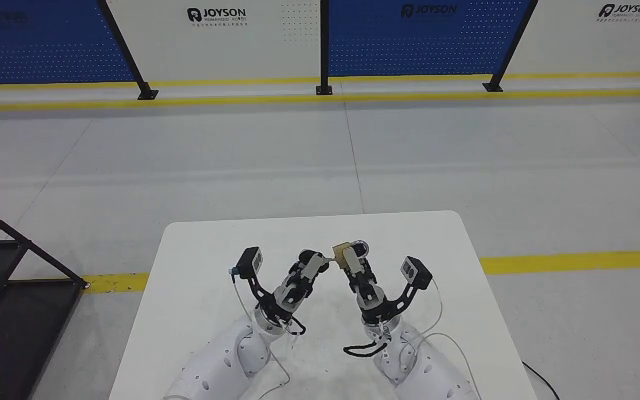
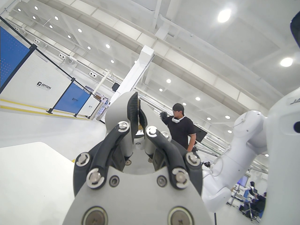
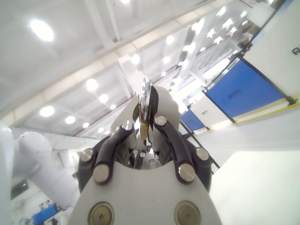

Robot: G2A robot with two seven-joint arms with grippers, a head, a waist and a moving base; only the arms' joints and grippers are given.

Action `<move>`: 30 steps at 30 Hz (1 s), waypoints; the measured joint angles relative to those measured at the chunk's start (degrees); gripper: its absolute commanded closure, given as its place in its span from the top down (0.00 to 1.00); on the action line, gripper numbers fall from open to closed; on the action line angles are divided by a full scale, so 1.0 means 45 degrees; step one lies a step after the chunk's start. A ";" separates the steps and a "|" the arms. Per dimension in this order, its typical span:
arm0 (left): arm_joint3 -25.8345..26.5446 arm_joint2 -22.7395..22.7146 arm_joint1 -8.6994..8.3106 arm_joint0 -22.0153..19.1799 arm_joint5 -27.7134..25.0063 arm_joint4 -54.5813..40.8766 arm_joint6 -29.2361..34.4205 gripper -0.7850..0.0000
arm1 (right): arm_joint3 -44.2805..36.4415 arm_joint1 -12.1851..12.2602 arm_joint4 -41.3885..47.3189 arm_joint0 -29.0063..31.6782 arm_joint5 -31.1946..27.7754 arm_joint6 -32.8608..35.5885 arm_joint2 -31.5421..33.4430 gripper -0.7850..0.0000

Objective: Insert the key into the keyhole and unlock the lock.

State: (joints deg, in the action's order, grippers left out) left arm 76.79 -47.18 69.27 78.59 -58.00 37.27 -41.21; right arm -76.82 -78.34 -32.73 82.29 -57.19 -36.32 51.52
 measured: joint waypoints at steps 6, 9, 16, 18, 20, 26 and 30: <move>0.0034 -0.0006 0.0003 0.0018 0.0045 -0.0038 0.0038 0.00 | -0.0273 -0.0005 0.0337 0.0128 0.0321 0.0342 0.0085 0.00; 0.0306 -0.0091 0.0049 0.0143 0.0416 -0.0400 0.0335 0.00 | -0.0467 -0.0019 0.0616 0.0252 0.0369 0.0497 0.0213 0.00; 0.0473 -0.0321 0.0224 0.0329 0.0445 -0.0619 0.0339 0.00 | -0.0590 -0.0142 0.0679 0.0379 0.0466 0.0554 0.0302 0.00; 0.0463 -0.0360 0.0276 0.0350 0.0456 -0.0579 0.0314 0.00 | -0.0566 -0.0188 0.0703 0.0376 0.0491 0.0530 0.0282 0.00; 0.0441 -0.0406 0.0337 0.0375 0.0448 -0.0538 0.0274 0.00 | -0.0540 -0.0245 0.0759 0.0376 0.0490 0.0454 0.0268 0.00; 0.0319 -0.0557 0.0498 0.0458 0.0001 -0.0306 0.0028 0.00 | -0.0453 -0.0407 0.0957 0.0357 0.0503 0.0152 0.0303 0.00; 0.0228 -0.0596 0.0600 0.0494 -0.0002 -0.0180 -0.0021 0.00 | -0.0366 -0.0488 0.1012 0.0335 0.0418 0.0125 0.0353 0.00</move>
State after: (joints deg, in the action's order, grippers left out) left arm 77.81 -49.86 71.97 80.81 -58.01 36.46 -41.30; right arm -78.47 -80.53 -28.17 83.80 -55.30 -35.76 53.11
